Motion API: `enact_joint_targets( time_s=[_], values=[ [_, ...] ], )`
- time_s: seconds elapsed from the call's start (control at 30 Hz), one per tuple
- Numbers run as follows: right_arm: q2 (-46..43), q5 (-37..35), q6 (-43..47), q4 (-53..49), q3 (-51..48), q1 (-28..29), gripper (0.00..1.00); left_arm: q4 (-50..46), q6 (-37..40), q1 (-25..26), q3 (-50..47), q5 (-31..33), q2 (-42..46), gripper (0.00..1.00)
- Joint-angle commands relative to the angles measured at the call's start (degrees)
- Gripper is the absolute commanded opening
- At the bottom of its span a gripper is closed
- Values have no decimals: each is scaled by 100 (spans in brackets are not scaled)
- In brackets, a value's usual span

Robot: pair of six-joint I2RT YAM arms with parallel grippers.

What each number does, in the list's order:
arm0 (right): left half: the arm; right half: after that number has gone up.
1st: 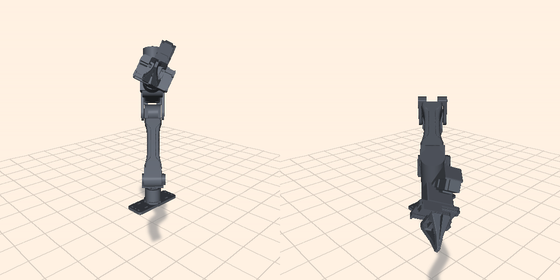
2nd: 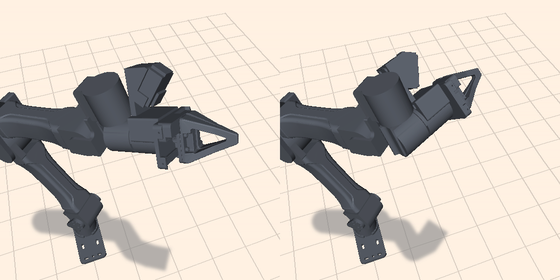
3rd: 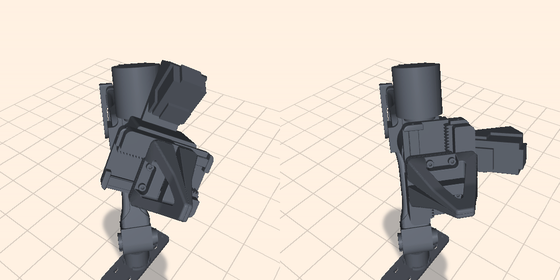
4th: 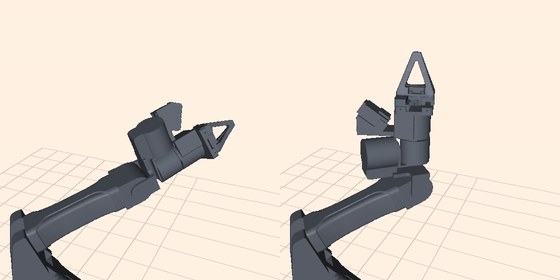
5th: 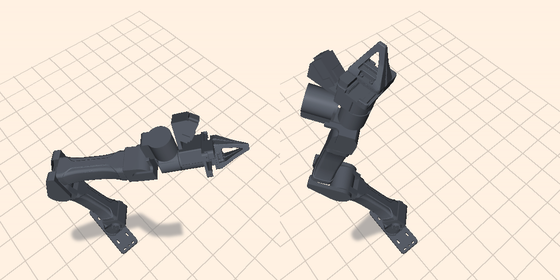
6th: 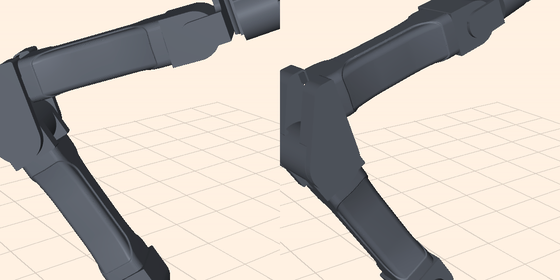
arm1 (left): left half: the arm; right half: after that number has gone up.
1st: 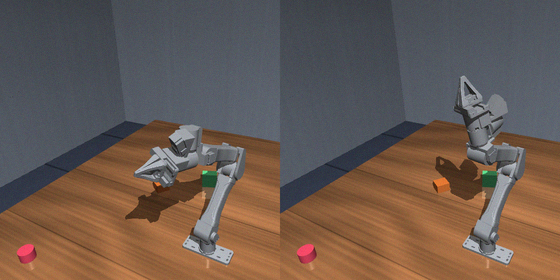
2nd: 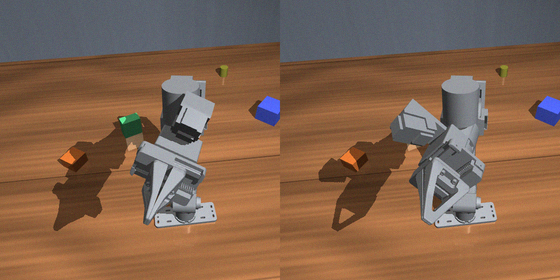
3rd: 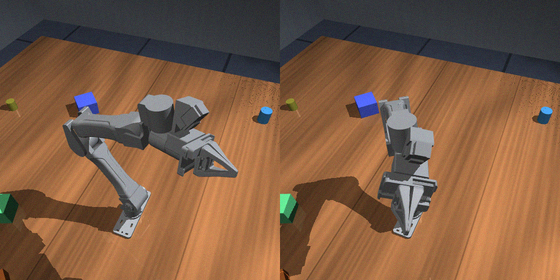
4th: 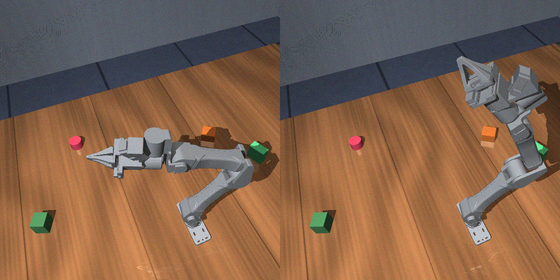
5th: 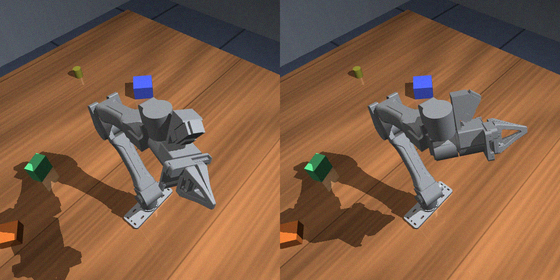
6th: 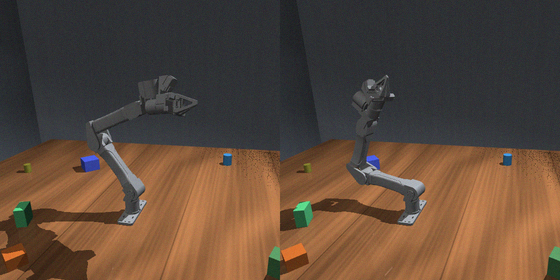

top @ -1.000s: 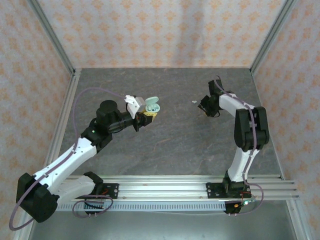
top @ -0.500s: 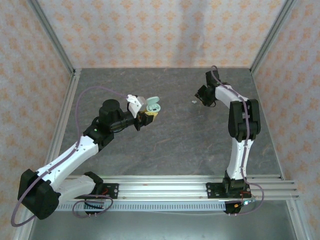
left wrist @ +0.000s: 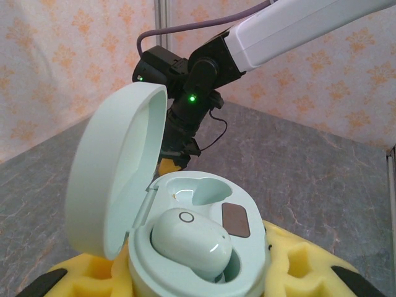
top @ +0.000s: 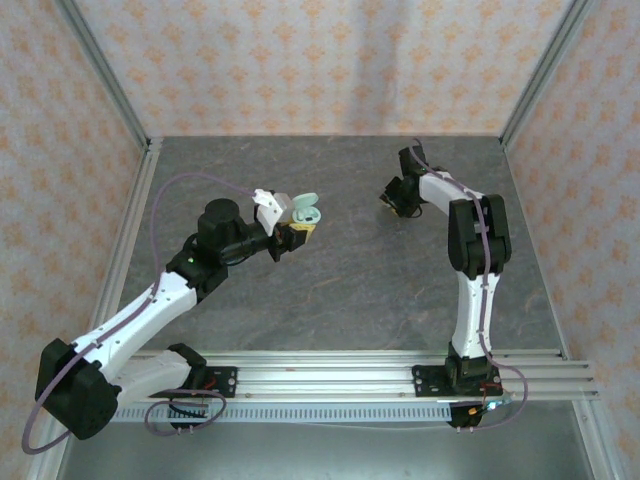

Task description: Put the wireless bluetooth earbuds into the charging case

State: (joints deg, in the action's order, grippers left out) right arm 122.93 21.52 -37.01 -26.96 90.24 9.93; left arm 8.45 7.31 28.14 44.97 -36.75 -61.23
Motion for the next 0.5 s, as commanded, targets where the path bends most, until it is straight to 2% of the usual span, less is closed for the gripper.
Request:
enact_joint_targets(
  time_s=[0.0, 0.37, 0.47],
  values=[
    [193, -24, 78, -182, 257, 57, 36, 142, -44, 31, 68, 151, 189, 7],
    [374, -179, 219, -450, 573, 73, 35, 18, -19, 26, -9, 230, 408, 7],
    [457, -250, 315, -602, 753, 71, 32, 0, -11, 30, -36, 239, 453, 7]
  ],
)
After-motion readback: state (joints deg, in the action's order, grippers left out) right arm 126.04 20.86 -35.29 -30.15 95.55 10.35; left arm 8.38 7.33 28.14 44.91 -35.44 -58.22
